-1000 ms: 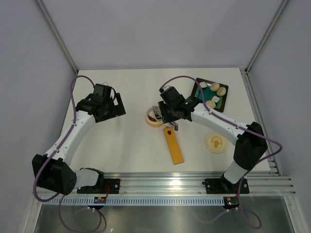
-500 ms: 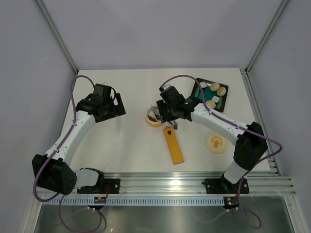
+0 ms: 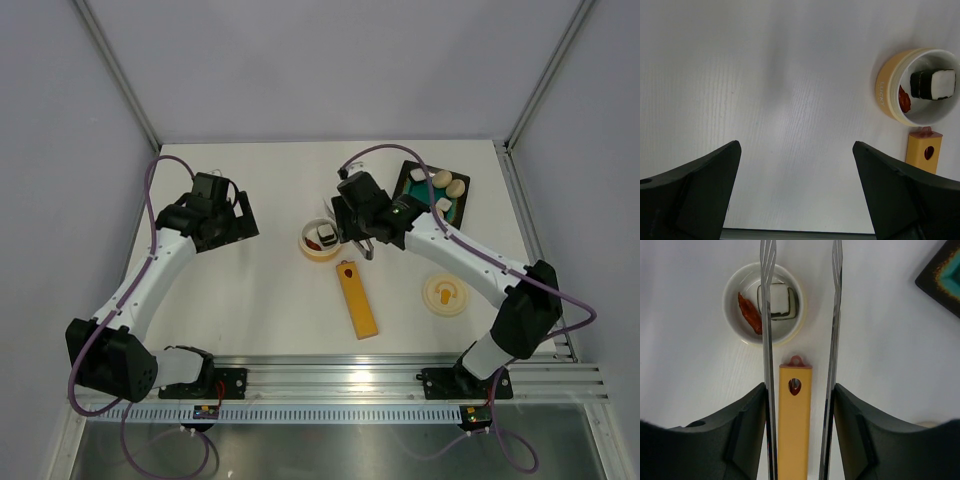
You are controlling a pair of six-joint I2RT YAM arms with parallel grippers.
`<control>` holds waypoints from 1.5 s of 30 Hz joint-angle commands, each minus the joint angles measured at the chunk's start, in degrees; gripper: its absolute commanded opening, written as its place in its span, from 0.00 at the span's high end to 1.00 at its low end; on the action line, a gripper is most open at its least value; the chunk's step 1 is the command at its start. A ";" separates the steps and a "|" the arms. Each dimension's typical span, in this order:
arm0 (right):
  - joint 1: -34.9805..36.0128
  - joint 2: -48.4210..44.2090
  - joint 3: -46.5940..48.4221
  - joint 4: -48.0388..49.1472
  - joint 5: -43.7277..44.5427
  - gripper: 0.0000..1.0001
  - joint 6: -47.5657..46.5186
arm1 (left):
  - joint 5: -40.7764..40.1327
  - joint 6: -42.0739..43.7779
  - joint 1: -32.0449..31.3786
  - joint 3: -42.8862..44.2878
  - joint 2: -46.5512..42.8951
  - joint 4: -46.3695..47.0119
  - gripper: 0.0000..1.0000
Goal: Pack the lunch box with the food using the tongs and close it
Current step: Place the fake food in the packing box, then place the clamp at the center of the board.
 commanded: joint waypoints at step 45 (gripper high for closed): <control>-13.29 14.88 8.54 15.60 -1.12 0.41 -12.39 | -0.20 0.88 0.26 1.26 -2.02 1.25 0.01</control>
